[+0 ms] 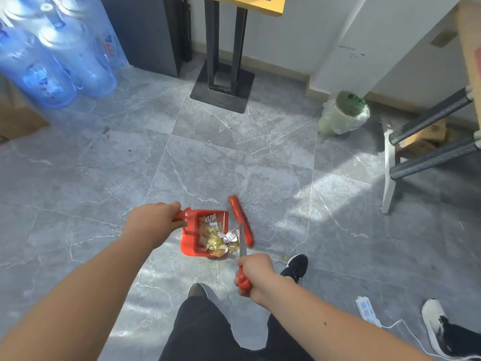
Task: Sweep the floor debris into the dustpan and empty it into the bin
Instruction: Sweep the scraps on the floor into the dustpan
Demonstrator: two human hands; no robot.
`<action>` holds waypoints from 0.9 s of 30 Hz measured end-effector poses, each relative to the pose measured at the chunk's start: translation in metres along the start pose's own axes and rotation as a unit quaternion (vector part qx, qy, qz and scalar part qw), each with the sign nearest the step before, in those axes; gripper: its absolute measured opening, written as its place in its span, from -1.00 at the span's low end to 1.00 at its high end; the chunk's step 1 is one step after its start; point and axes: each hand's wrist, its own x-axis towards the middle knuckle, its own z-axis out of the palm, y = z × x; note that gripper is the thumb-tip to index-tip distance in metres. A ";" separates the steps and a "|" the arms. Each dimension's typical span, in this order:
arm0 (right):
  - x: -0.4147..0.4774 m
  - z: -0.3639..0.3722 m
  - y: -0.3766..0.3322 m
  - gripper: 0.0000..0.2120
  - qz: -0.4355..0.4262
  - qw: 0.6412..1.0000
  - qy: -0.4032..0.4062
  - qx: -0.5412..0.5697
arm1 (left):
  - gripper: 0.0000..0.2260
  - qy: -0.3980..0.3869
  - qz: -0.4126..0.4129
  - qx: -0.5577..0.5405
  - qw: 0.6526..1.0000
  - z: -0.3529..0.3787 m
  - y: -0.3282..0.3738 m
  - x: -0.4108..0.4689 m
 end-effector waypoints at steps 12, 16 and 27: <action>-0.004 0.026 0.009 -0.86 -0.005 0.999 0.016 0.031 | -0.64 -0.014 0.028 -0.004 0.999 -0.003 0.002 -0.004; -0.003 0.024 0.008 -0.83 0.001 0.999 0.010 0.042 | -0.62 -0.008 0.037 0.000 0.999 -0.002 -0.001 -0.004; -0.004 0.001 0.006 -0.85 -0.016 0.993 0.046 0.104 | -0.61 -0.024 0.046 -0.002 0.999 -0.007 -0.009 -0.001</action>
